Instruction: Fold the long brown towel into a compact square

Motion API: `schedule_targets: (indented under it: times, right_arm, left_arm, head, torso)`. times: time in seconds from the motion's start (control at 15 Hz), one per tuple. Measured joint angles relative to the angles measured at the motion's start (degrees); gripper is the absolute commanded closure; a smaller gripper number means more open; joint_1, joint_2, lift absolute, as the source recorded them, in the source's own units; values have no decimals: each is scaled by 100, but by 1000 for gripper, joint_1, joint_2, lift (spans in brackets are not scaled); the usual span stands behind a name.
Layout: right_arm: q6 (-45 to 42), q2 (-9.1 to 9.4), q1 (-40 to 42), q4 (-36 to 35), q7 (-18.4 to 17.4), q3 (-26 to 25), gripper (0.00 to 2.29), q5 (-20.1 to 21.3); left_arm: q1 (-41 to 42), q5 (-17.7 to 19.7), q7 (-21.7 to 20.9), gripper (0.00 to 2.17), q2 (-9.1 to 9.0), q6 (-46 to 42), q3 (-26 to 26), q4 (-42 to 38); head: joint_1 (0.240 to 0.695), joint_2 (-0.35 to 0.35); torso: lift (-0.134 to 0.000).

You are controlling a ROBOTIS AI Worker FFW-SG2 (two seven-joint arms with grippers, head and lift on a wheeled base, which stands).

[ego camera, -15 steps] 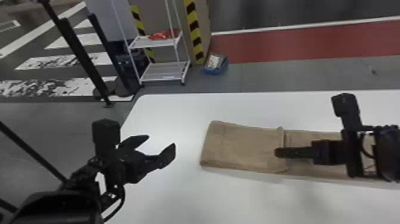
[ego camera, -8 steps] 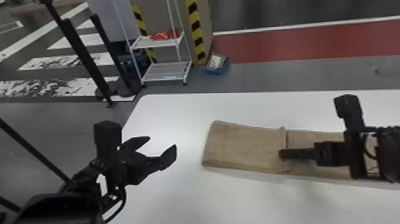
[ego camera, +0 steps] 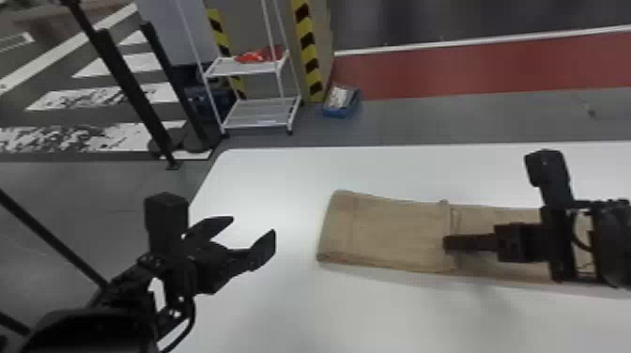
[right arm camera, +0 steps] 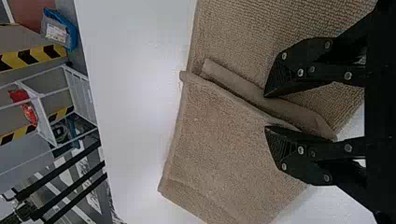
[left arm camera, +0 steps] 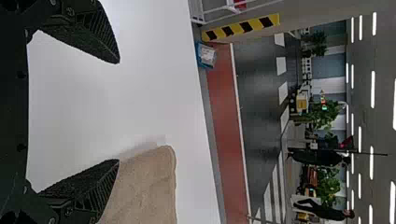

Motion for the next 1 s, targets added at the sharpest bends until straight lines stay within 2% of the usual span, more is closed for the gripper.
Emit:
schedule_targets:
  times: [0.6,1.0]
  right_arm:
    - [0,0,2,-210,7,-32,1109,-60]
    - [720,1,548,-1383,45,-187,1109,-385]
  left_arm:
    - [3,2,-2,147,0,-3,35,-1]
    - [2,149,-70,147,5,-41,212,-2]
  head:
    - [695,272]
    - [695,302]
  torso:
    - [-125]
    - [-125]
